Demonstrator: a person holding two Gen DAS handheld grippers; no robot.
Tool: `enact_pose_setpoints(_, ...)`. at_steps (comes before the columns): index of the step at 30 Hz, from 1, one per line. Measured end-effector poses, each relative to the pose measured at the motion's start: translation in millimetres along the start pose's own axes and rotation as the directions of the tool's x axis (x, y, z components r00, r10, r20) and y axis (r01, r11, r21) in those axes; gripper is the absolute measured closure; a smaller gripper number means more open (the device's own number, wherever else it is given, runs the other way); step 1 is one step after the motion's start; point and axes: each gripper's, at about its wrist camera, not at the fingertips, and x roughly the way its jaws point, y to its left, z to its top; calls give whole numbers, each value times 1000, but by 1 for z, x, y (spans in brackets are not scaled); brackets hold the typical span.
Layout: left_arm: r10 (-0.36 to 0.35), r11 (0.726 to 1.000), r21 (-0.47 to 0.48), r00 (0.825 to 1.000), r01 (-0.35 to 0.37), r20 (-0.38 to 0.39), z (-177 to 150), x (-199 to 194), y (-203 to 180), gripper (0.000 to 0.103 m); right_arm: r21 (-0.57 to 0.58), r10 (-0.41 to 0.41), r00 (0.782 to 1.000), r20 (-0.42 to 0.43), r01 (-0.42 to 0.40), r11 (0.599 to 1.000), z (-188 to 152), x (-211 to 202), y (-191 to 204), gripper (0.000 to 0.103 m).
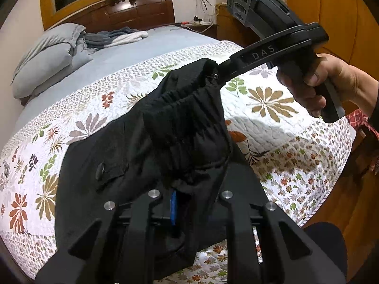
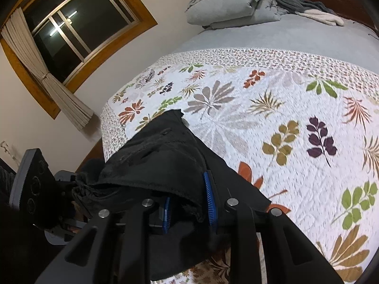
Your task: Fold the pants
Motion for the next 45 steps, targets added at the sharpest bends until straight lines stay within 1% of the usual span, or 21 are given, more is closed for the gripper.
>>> enact_pose_setpoints(6,-17,1000,-7,999,16,-35,-5,12,-4,85,30,-6,1000,-12,6,1000,-15,6,-15,78)
enact_pose_setpoints(10,-24,1000,-5,998,23,-51,-7,18,-6,80,53,-13,1000,-10,14,998,-22,5,-22,77)
enact_pose_setpoints(13,-42,999,-24,997,41,-68,-7,22,-5,78,84,-33,999,-5,33,996,-29,3,-28,73)
enact_pose_setpoints(15,-76,997,-39,994,73,-78,-8,25,-4,70,106,-48,999,-2,48,993,-36,0,-32,71)
enact_pose_setpoints(17,-125,991,-64,989,120,-84,-10,26,-3,53,133,-68,998,5,66,989,-42,-4,-35,68)
enact_pose_setpoints(20,-271,954,-154,961,259,-62,-13,25,9,37,236,-117,992,38,105,966,-57,-15,-46,63)
enact_pose_setpoints(22,-385,898,-239,923,370,-19,-14,19,24,29,376,-131,987,93,87,923,-72,-27,-59,50)
enact_pose_setpoints(23,-443,856,-285,896,430,22,-16,13,33,26,451,-112,984,141,37,892,-80,-34,-67,44)
enact_pose_setpoints(24,-460,832,-321,886,453,58,-17,6,41,24,511,-74,976,206,-43,858,-89,-40,-73,44)
enact_pose_setpoints(25,-468,819,-334,880,466,81,-18,2,47,21,560,-27,958,287,-145,815,-100,-45,-78,43)
enact_pose_setpoints(27,-480,796,-356,869,490,124,-19,-9,59,18,588,52,919,390,-292,754,-111,-44,-77,31)
enact_pose_setpoints(28,-478,792,-360,868,493,136,-20,-14,65,17,597,65,916,396,-311,739,-112,-40,-75,29)
enact_pose_setpoints(29,-465,799,-359,875,482,139,-21,-18,71,16,601,74,917,392,-315,735,-113,-34,-73,28)
enact_pose_setpoints(32,-415,829,-355,901,432,127,-25,-21,89,16,611,80,940,333,-279,741,-106,-10,-68,28)
enact_pose_setpoints(35,-369,837,-390,922,383,113,-37,-16,112,16,596,104,932,348,-306,743,-95,2,-68,29)
enact_pose_setpoints(37,-347,836,-421,933,352,93,-45,-8,125,16,583,123,931,344,-314,749,-84,12,-66,39)
enact_pose_setpoints(38,-343,831,-437,935,344,85,-48,-3,132,16,571,123,936,331,-302,763,-77,18,-63,56)
enact_pose_setpoints(39,-332,827,-457,940,328,73,-53,2,138,16,530,108,945,309,-266,805,-66,21,-55,67)
enact_pose_setpoints(42,-328,816,-480,942,323,76,-63,9,150,16,414,104,937,333,-245,877,-52,19,-38,78)
enact_pose_setpoints(43,-327,817,-478,942,323,78,-64,9,151,16,420,80,944,321,-218,881,-54,22,-40,78)
enact_pose_setpoints(45,-324,823,-469,943,321,76,-62,10,150,16,502,32,966,257,-162,850,-66,40,-57,78)
